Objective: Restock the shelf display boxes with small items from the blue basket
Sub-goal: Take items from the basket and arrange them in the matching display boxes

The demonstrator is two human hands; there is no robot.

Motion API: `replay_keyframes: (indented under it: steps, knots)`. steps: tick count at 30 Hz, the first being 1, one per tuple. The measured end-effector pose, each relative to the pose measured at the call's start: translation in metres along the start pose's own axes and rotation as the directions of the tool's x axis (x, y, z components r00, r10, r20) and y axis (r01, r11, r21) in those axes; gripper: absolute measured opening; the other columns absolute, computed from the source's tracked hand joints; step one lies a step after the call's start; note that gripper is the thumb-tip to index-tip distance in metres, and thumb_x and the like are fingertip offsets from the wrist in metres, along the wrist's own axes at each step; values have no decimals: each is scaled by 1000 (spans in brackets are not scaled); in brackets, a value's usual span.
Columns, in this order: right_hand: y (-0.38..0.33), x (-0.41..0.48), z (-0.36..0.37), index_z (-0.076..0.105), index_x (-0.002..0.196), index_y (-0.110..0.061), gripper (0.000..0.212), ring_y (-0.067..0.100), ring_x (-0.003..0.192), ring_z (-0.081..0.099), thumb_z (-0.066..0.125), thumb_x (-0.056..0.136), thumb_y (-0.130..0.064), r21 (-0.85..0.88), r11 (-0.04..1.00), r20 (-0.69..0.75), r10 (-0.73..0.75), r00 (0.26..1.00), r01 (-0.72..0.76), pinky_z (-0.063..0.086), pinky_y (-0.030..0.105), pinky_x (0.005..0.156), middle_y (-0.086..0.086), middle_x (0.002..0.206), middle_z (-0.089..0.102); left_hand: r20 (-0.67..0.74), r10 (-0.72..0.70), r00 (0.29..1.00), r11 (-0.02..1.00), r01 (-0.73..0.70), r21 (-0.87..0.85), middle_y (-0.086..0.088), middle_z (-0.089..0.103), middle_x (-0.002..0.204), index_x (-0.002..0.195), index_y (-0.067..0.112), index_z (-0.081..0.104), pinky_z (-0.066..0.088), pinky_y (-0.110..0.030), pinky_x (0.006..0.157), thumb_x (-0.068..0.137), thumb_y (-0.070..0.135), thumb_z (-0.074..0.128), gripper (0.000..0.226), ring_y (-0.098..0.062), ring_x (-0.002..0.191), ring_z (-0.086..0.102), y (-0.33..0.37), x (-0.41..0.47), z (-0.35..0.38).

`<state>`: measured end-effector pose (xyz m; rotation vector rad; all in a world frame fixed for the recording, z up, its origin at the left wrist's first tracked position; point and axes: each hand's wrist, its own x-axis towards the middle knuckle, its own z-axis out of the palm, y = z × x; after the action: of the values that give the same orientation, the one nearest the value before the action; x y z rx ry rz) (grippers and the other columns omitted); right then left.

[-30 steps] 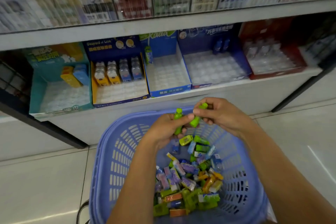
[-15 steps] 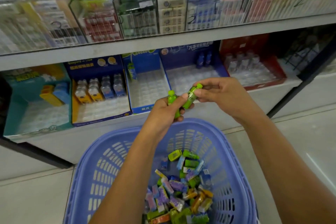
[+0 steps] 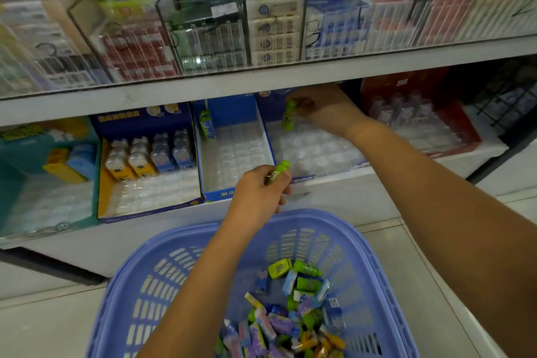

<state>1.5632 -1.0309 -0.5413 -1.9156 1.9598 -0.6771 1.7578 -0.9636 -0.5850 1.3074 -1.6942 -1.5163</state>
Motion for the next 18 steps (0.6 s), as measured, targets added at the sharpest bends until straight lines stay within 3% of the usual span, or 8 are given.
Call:
replay_keyframes:
  steps: [3, 9, 13, 15, 18]
  knots:
    - [4, 17, 8, 61, 122, -15, 29, 20, 113, 54, 54, 93, -17, -17, 999, 46, -29, 999, 30, 34, 10, 78, 6, 124, 61, 1, 19, 1000, 1000, -19, 1, -3, 69, 81, 91, 7, 67, 49, -24, 54, 95, 31, 54, 27, -5, 53, 53, 1, 0, 1]
    - [7, 39, 14, 53, 131, -26, 36, 16, 121, 48, 53, 95, -27, -50, 996, 175, -66, 982, 75, 33, 16, 93, -1, 136, 53, 15, -3, 1000, 996, 4, -87, 1, 69, 76, 85, 5, 68, 48, -19, 50, 95, 29, 55, 29, -1, 49, 52, 1, 5, 1]
    - [7, 46, 12, 50, 133, -29, 40, 15, 123, 48, 54, 94, -28, -62, 994, 236, -70, 969, 87, 35, 23, 105, -3, 137, 52, 63, -89, 994, 969, 101, -224, -1, 70, 75, 80, 10, 69, 46, -20, 50, 94, 26, 57, 24, -7, 51, 53, -1, 7, -4]
    - [5, 49, 12, 50, 133, -28, 38, 16, 122, 48, 53, 95, -26, -84, 991, 256, -81, 963, 105, 34, 26, 108, -2, 137, 51, 108, -134, 985, 932, 163, -324, -4, 71, 77, 87, 8, 69, 45, -20, 48, 94, 23, 57, 21, -7, 51, 53, -1, 7, -7]
    - [5, 50, 14, 49, 134, -27, 38, 17, 123, 45, 50, 96, -25, -122, 983, 265, -104, 959, 140, 32, 21, 104, -2, 140, 48, 163, -184, 969, 879, 236, -414, -7, 71, 80, 101, 2, 66, 43, -18, 45, 95, 22, 53, 24, -7, 48, 51, -1, 9, -11]
